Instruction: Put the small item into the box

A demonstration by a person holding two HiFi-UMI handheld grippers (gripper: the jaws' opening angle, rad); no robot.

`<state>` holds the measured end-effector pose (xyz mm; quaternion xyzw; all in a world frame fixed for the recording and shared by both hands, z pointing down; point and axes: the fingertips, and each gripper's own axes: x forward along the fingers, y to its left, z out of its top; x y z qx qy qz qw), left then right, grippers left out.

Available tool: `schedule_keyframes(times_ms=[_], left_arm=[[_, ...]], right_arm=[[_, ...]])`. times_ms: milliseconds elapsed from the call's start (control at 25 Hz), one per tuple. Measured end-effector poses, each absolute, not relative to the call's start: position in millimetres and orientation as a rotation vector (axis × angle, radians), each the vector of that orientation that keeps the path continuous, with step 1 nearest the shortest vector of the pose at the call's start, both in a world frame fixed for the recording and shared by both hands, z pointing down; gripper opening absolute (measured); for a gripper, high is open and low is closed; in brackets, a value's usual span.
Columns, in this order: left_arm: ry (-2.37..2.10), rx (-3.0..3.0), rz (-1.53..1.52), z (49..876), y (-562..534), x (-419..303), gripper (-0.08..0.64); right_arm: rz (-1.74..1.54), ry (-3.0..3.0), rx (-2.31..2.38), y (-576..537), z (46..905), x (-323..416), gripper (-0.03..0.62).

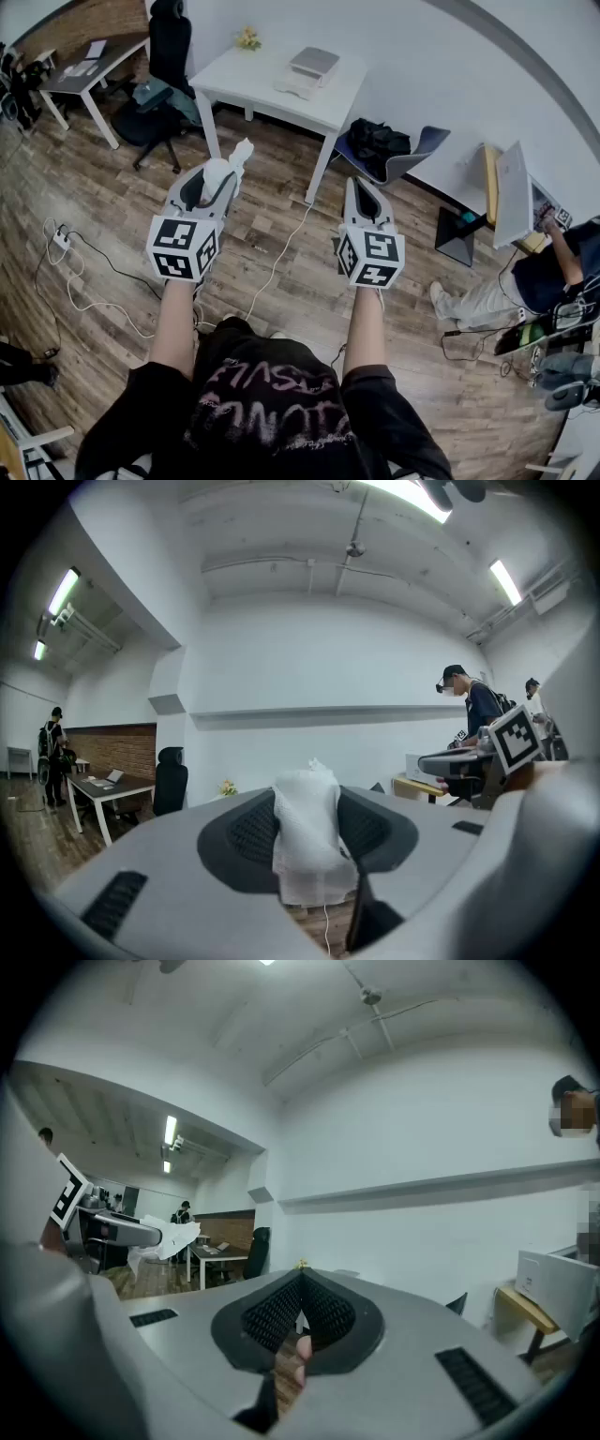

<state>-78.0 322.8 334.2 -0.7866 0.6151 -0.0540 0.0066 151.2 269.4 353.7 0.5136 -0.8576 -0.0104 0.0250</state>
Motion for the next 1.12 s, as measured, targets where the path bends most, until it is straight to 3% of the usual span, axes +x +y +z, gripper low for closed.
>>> schedule_keyframes(times_ms=[1120], left_arm=[[1.926,-2.460,-0.201,339,322,-61,0.183]], right_arm=[[-0.015,-2.682,1.593,268,359,160,0.009]])
